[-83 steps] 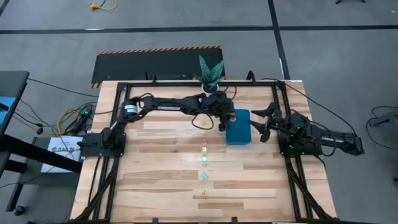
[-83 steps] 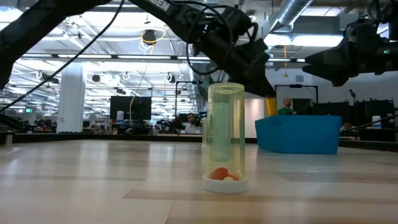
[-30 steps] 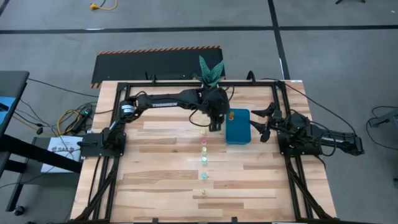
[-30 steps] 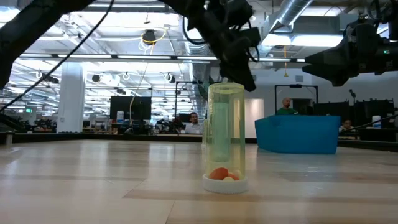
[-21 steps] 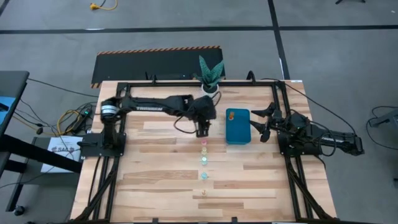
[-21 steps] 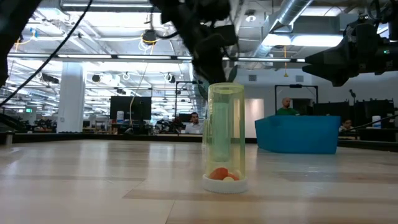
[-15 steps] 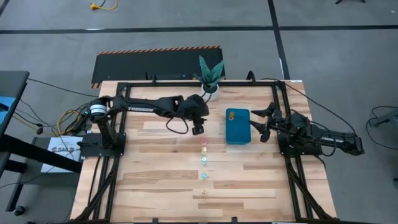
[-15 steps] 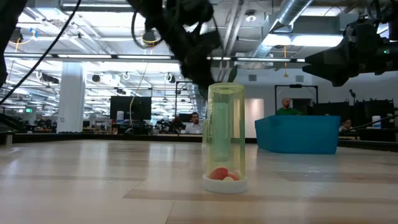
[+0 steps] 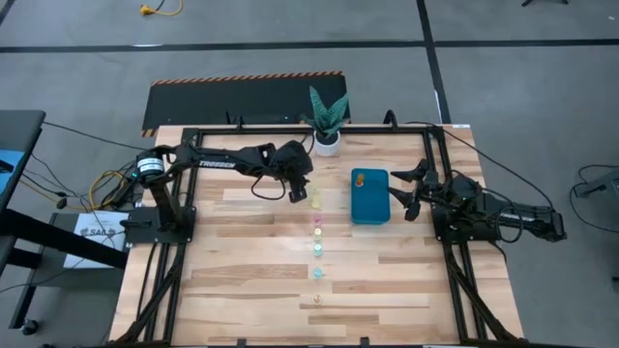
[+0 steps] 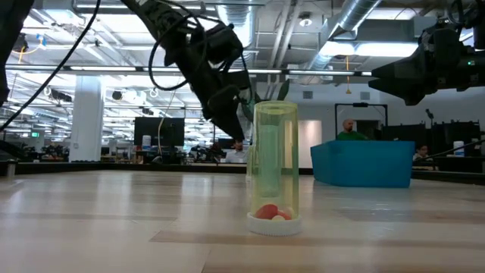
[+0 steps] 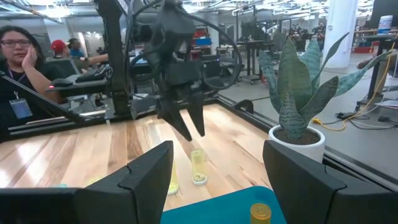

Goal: Pick and place pill bottles into a basket
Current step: Put the green pill bottle into the blue bin

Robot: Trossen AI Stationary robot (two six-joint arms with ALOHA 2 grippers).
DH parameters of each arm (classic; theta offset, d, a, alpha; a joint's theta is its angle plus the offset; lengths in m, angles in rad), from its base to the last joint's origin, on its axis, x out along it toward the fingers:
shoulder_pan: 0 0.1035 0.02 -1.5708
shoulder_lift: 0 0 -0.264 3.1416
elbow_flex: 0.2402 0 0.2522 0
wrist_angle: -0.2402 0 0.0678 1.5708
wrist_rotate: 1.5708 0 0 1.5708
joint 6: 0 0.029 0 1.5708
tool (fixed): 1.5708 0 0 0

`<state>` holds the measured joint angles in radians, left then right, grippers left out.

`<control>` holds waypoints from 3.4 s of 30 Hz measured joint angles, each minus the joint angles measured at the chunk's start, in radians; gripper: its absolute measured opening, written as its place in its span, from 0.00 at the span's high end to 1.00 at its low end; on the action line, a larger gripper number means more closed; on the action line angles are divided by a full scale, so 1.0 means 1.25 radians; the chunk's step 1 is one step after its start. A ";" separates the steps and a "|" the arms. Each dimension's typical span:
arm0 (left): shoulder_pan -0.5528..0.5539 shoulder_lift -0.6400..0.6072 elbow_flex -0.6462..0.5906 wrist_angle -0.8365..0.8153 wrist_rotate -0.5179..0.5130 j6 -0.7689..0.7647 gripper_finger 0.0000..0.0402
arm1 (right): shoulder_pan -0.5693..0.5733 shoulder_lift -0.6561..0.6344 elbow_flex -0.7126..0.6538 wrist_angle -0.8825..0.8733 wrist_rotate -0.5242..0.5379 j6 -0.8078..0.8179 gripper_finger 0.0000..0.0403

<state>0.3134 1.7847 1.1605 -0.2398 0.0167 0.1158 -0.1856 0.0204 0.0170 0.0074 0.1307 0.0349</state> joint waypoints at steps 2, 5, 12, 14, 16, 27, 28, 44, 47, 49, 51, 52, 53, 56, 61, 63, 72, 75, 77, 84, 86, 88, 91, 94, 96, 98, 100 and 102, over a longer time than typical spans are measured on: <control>0.002 -0.001 -0.014 0.032 0.013 -0.003 0.71 | 0.000 0.000 0.000 0.000 0.000 0.000 0.39; 0.005 -0.001 -0.024 0.029 0.024 -0.003 0.71 | 0.000 0.000 0.000 0.000 0.000 0.000 0.39; 0.005 -0.001 -0.030 0.023 0.025 0.016 0.71 | 0.000 0.000 0.000 0.000 0.000 0.000 0.39; 0.005 -0.001 -0.030 0.011 0.024 0.017 0.71 | 0.000 0.000 0.000 0.000 0.000 0.000 0.39; 0.005 -0.001 -0.030 0.000 0.024 0.023 0.71 | 0.000 0.000 0.000 0.000 0.000 0.000 0.39; 0.027 -0.001 -0.030 -0.122 0.021 -0.016 0.49 | 0.000 0.000 0.000 0.000 0.000 0.000 0.39; 0.029 -0.001 -0.030 -0.121 0.019 -0.017 0.46 | 0.000 0.000 0.000 0.000 0.000 0.000 0.39; 0.024 -0.001 -0.030 0.012 0.068 0.052 0.37 | 0.000 0.000 0.000 0.000 0.000 0.000 0.39; 0.023 -0.001 -0.030 0.025 0.069 0.064 0.38 | 0.000 0.000 0.000 0.000 0.000 0.000 0.39; 0.024 -0.001 -0.030 0.033 0.073 0.066 0.39 | 0.000 0.000 0.000 0.000 0.000 0.000 0.39; 0.024 -0.001 -0.030 0.043 0.084 0.066 0.39 | 0.000 0.000 0.000 0.000 0.000 0.000 0.39; 0.024 -0.001 -0.030 0.047 0.086 0.066 0.39 | 0.000 0.000 0.000 0.000 0.000 0.000 0.39; 0.024 -0.001 -0.030 0.050 0.087 0.066 0.39 | 0.000 0.000 0.000 0.000 0.000 0.000 0.39; 0.024 -0.001 -0.030 0.058 0.088 0.066 0.39 | 0.000 0.000 0.000 0.000 0.000 0.000 0.39; 0.022 0.019 -0.029 0.085 0.088 0.057 0.39 | 0.000 0.000 0.000 0.000 0.000 0.000 0.39; 0.020 0.040 -0.030 0.096 0.088 0.054 0.39 | 0.000 0.000 0.000 0.000 0.001 0.000 0.39; 0.017 0.064 -0.029 0.127 0.074 0.040 0.39 | 0.000 0.000 0.000 0.000 0.000 0.000 0.39; 0.018 0.066 -0.028 0.138 0.074 0.040 0.39 | 0.000 0.000 0.000 0.000 0.000 0.000 0.39; 0.018 0.070 -0.028 0.142 0.074 0.040 0.39 | 0.000 0.000 0.000 0.000 0.000 0.000 0.39; 0.018 0.070 -0.028 0.174 0.103 0.026 0.39 | 0.000 0.000 0.000 0.000 0.000 0.000 0.39; 0.017 0.070 -0.028 0.174 0.107 0.024 0.40 | 0.000 0.000 0.000 0.000 0.000 0.000 0.39; 0.016 0.078 -0.028 0.174 0.109 0.023 0.43 | 0.000 0.000 0.000 0.000 0.000 0.000 0.39; 0.016 0.081 -0.028 0.167 0.115 0.022 0.51 | 0.000 0.000 0.000 0.000 0.000 0.000 0.39; 0.013 0.091 -0.028 0.173 0.115 0.023 0.59 | 0.000 0.000 0.000 0.000 0.000 0.000 0.39; 0.012 0.092 -0.028 0.187 0.114 0.023 0.63 | 0.000 0.000 0.000 0.000 0.000 0.000 0.39; 0.012 0.092 -0.027 0.194 0.112 0.023 0.68 | 0.000 0.000 0.000 0.000 0.000 0.000 0.39; 0.012 0.092 -0.027 0.189 0.112 0.023 0.72 | 0.000 0.000 0.000 0.000 0.000 0.000 0.39; 0.012 0.092 -0.023 0.186 0.110 0.023 0.76 | 0.000 0.000 0.000 0.000 0.000 0.000 0.39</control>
<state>0.3283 1.9003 1.1313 -0.0073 0.1546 0.1444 -0.1853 0.0200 0.0170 0.0074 0.1310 0.0349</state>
